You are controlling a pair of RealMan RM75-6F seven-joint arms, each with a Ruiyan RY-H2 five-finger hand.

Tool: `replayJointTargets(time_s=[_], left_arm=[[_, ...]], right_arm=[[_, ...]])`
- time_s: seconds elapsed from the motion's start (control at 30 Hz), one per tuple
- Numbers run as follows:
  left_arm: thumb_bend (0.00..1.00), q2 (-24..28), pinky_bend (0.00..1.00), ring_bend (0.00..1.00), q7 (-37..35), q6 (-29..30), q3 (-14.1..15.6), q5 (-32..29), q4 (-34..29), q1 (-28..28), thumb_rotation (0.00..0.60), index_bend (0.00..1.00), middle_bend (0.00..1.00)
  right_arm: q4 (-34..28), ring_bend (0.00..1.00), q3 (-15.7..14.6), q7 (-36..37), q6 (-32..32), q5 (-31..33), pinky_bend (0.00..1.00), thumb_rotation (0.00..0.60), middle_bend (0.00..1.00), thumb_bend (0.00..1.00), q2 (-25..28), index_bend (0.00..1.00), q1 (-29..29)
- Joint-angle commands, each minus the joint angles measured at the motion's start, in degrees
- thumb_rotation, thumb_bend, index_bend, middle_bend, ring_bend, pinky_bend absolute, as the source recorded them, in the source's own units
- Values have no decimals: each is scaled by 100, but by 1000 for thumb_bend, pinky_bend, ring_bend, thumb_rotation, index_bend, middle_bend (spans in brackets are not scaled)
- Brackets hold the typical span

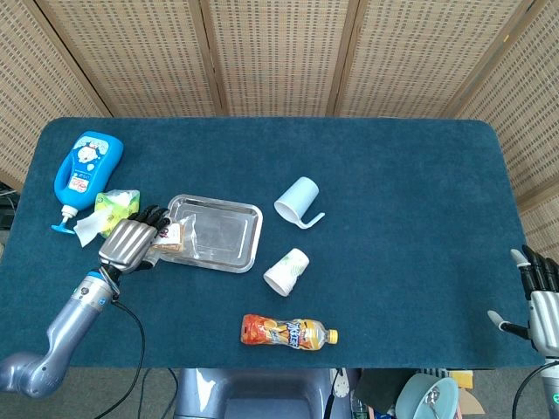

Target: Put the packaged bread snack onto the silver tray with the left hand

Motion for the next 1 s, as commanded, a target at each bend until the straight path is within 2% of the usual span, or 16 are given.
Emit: replayJointTargets(time_s=[0.03, 0.3, 0.53, 0.63, 0.7, 0.77, 0.83, 0.93, 1.0], left_arm=[[504, -67, 242, 102, -87, -60, -21, -43, 141, -57, 600, 345, 139], [504, -138, 235, 102, -193, -114, -75, -38, 367, -172, 600, 345, 138], [504, -416, 224, 102, -268, -282, -123, -28, 731, -369, 600, 345, 134], [501, -535, 205, 89, -249, -360, -128, -91, 870, -451, 600, 344, 110], [466, -564, 154, 41, -220, -375, -121, -127, 898, -475, 600, 325, 57], [386, -566, 59, 0, -133, -397, -111, -196, 888, -515, 600, 252, 5], [299, -543, 8, 0, -51, -388, -110, -272, 844, -534, 600, 157, 0], [196, -498, 0, 0, 116, -310, -118, -429, 755, -554, 600, 18, 0], [168, -483, 0, 0, 162, -266, -117, -493, 707, -554, 600, 0, 0]], right_arm=[[-3, 0, -7, -18, -13, 0, 0, 600, 0, 86, -9, 0, 3], [9, 0, 0, 24, -52, 1, 0, 600, 0, 85, -8, 0, 24], [164, 0, -1, 132, -71, 17, 0, 600, 0, 85, -88, 0, 26], [266, 0, 6, 221, -86, 33, 0, 600, 0, 86, -116, 0, 27], [283, 0, 8, 240, -87, 36, 0, 600, 0, 85, -107, 0, 25], [318, 0, 15, 277, -84, 59, 0, 600, 0, 85, -117, 0, 14], [342, 0, 13, 306, -80, 67, 0, 600, 0, 86, -122, 0, 3], [360, 0, 14, 333, -53, 68, 0, 600, 0, 86, -128, 0, -15], [365, 0, 16, 341, -42, 64, 0, 600, 0, 85, -126, 0, -20]])
